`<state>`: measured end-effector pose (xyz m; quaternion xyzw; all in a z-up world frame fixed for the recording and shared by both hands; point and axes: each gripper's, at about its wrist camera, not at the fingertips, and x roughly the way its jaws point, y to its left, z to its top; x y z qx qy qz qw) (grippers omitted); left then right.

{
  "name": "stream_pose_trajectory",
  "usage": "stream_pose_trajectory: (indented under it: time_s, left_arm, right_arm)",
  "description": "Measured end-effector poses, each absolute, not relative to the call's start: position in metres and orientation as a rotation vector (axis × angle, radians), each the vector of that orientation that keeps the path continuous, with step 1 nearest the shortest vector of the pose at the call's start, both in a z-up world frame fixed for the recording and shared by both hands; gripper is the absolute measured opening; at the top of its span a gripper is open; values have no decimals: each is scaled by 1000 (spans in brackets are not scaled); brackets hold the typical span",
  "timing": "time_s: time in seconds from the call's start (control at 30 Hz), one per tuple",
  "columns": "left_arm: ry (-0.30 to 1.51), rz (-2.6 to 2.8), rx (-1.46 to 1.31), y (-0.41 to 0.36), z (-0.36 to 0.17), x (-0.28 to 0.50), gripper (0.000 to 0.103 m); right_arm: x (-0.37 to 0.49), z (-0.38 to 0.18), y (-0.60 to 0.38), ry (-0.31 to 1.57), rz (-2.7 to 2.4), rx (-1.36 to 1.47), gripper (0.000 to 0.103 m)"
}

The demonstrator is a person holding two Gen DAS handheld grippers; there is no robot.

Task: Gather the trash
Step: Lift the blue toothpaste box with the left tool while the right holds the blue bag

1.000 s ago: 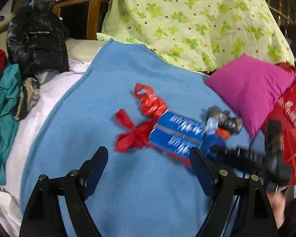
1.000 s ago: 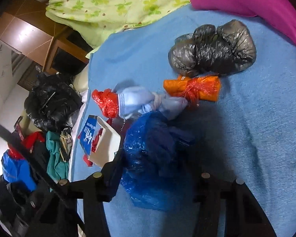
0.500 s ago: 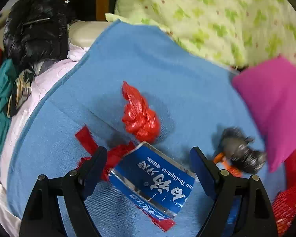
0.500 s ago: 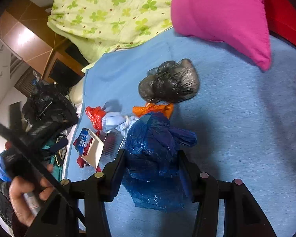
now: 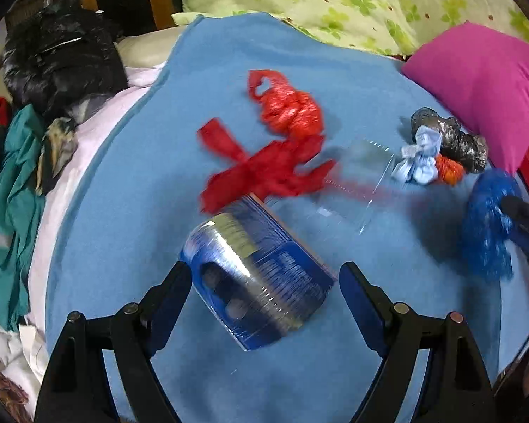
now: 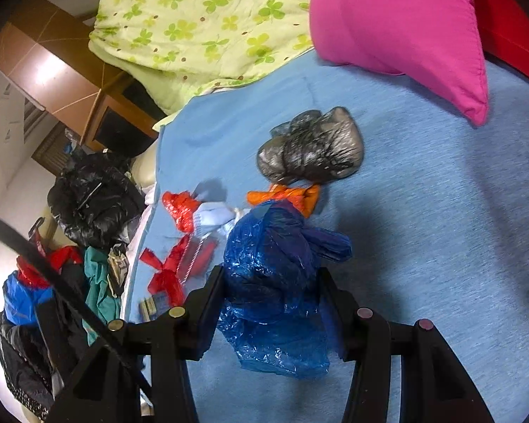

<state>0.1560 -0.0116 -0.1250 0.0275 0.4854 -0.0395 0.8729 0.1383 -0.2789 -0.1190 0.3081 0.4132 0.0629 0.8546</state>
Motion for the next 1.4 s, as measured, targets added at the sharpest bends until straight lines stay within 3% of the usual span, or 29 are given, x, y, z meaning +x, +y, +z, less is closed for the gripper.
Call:
stream_pose_trajectory:
  time_s: [0.33, 0.93, 1.1, 1.4]
  left_arm:
    - [988, -59, -83, 31, -121, 128, 86]
    - [1040, 121, -257, 25, -147, 139, 86]
    - [1034, 88, -293, 28, -149, 133, 77]
    - [1044, 39, -362, 24, -145, 133, 78]
  right_arm:
    - [131, -119, -269, 873, 135, 612, 54]
    - [126, -115, -284, 849, 125, 640, 54]
    - [121, -111, -285, 835, 124, 636, 54]
    - [110, -103, -289, 809, 111, 601, 54]
